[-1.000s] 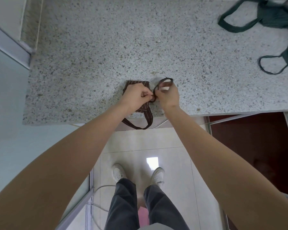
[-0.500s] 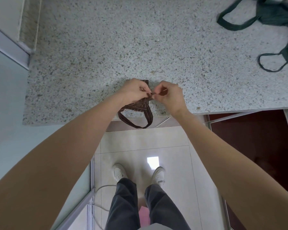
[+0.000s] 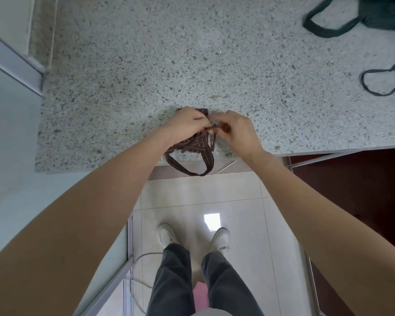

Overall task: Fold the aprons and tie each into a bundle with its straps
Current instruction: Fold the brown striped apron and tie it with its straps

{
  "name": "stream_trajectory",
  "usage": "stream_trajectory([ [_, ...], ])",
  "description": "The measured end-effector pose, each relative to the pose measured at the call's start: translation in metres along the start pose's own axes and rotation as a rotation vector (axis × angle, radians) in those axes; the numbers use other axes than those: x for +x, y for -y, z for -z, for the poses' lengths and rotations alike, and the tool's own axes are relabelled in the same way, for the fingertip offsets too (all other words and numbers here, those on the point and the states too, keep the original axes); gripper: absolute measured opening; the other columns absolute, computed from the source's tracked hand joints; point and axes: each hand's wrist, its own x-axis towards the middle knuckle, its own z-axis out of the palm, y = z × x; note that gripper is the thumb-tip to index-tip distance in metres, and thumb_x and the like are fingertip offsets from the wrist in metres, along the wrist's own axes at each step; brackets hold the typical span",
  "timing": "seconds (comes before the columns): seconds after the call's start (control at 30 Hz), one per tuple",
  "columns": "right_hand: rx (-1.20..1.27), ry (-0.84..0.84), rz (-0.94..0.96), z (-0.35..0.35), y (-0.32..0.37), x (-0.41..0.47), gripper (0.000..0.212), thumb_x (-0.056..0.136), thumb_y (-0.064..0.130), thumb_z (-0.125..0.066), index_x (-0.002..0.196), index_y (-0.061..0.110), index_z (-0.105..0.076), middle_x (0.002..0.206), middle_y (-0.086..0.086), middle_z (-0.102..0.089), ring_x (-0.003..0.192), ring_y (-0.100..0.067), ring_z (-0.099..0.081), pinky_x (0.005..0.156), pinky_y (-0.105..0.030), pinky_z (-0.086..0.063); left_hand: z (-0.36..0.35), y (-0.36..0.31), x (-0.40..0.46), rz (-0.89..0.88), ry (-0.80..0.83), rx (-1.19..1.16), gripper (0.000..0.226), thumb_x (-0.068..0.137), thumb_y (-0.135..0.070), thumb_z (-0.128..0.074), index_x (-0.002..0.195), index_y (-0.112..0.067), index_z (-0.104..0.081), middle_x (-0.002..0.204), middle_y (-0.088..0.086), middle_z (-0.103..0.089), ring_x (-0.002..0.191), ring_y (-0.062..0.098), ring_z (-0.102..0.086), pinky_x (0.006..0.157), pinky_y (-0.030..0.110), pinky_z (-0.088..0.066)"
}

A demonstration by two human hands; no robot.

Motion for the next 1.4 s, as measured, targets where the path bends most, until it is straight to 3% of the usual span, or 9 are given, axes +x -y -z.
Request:
stream_trajectory([
  [0.13, 0.042, -0.042, -0.091, -0.002, 0.005, 0.001, 0.009, 0.084, 0.009, -0.066, 0.09, 0.008, -0.073, 0.081, -0.005, -0.066, 0.072, -0.017, -0.057, 0.072, -0.02, -0.042, 0.0, 0.005, 0.004, -0.046, 0.002, 0.022, 0.019, 0.089, -0.017, -0.057, 0.085, -0.013, -0.075, 0.072, 0.007, -0.057, 0.061, 0.011, -0.041, 0.053, 0.019, -0.031],
  [0.27, 0.225, -0.142, -0.269, -0.015, 0.004, -0.008, 0.002, 0.086, 0.007, -0.064, 0.086, 0.008, -0.065, 0.078, -0.001, -0.064, 0.074, -0.022, -0.064, 0.073, -0.034, -0.054, 0.0, 0.009, 0.009, -0.065, -0.026, 0.064, 0.012, 0.084, -0.02, -0.068, 0.09, -0.013, -0.075, 0.071, -0.003, -0.064, 0.061, 0.004, -0.049, 0.058, 0.007, -0.037],
  [0.37, 0.195, -0.2, -0.265, -0.027, 0.008, -0.013, 0.003, 0.09, 0.005, -0.057, 0.088, 0.005, -0.057, 0.083, -0.007, -0.059, 0.074, -0.021, -0.054, 0.068, -0.03, -0.045, 0.003, 0.01, 0.013, -0.079, -0.023, 0.065, 0.014, 0.078, -0.023, -0.074, 0.086, -0.011, -0.074, 0.082, 0.002, -0.072, 0.073, 0.007, -0.064, 0.078, 0.016, -0.049],
  [0.53, 0.012, -0.223, -0.192, -0.034, 0.02, -0.009, 0.01, 0.096, 0.01, -0.046, 0.085, 0.009, -0.045, 0.084, -0.009, -0.05, 0.072, -0.021, -0.043, 0.06, -0.034, -0.035, 0.008, 0.01, 0.016, -0.08, -0.008, 0.13, 0.023, 0.095, -0.017, -0.05, 0.083, -0.006, -0.066, 0.074, 0.001, -0.07, 0.067, 0.007, -0.065, 0.082, 0.03, -0.055],
  [0.73, -0.076, -0.259, -0.175, -0.034, 0.02, -0.008, 0.014, 0.093, 0.014, -0.054, 0.086, 0.002, -0.049, 0.083, -0.014, -0.055, 0.068, -0.023, -0.046, 0.059, -0.037, -0.038, 0.009, 0.011, 0.013, -0.14, 0.04, 0.135, 0.026, 0.097, -0.009, -0.046, 0.117, -0.013, -0.062, 0.084, 0.002, -0.069, 0.074, 0.009, -0.065, 0.084, 0.025, -0.052],
  [0.9, -0.012, -0.269, -0.117, -0.025, 0.014, -0.009, 0.019, 0.088, 0.017, -0.064, 0.087, 0.002, -0.054, 0.081, -0.005, -0.052, 0.065, -0.02, -0.048, 0.057, -0.036, -0.043, 0.012, 0.007, 0.012, -0.102, 0.113, 0.092, 0.015, 0.094, -0.007, -0.051, 0.101, -0.004, -0.065, 0.081, 0.004, -0.066, 0.068, 0.003, -0.061, 0.078, 0.019, -0.051],
  [1.0, 0.007, -0.212, -0.054, -0.019, 0.011, -0.005, 0.019, 0.086, 0.017, -0.065, 0.097, 0.005, -0.056, 0.088, -0.006, -0.054, 0.069, -0.02, -0.053, 0.06, -0.039, -0.05, 0.011, 0.008, 0.011, -0.088, 0.104, 0.068, 0.01, 0.094, -0.01, -0.053, 0.097, -0.007, -0.062, 0.079, -0.001, -0.065, 0.071, 0.002, -0.061, 0.072, 0.012, -0.049],
  [1.13, 0.058, -0.149, -0.02, -0.009, 0.008, -0.008, 0.05, 0.085, 0.011, -0.065, 0.132, 0.021, -0.05, 0.099, -0.004, -0.058, 0.076, -0.017, -0.057, 0.069, -0.031, -0.05, 0.002, 0.006, 0.007, -0.087, 0.084, 0.118, 0.007, 0.096, -0.015, -0.049, 0.095, -0.016, -0.056, 0.084, -0.006, -0.06, 0.08, 0.009, -0.056, 0.07, 0.02, -0.041],
  [1.4, -0.013, -0.155, 0.014, -0.006, 0.006, -0.003, 0.013, 0.086, 0.01, -0.066, 0.098, 0.006, -0.069, 0.084, -0.013, -0.063, 0.07, -0.025, -0.061, 0.066, -0.036, -0.051, -0.004, 0.0, 0.002, -0.033, 0.026, 0.1, 0.012, 0.1, -0.015, -0.038, 0.095, -0.012, -0.048, 0.093, 0.002, -0.055, 0.089, 0.016, -0.05, 0.072, 0.022, -0.039],
])
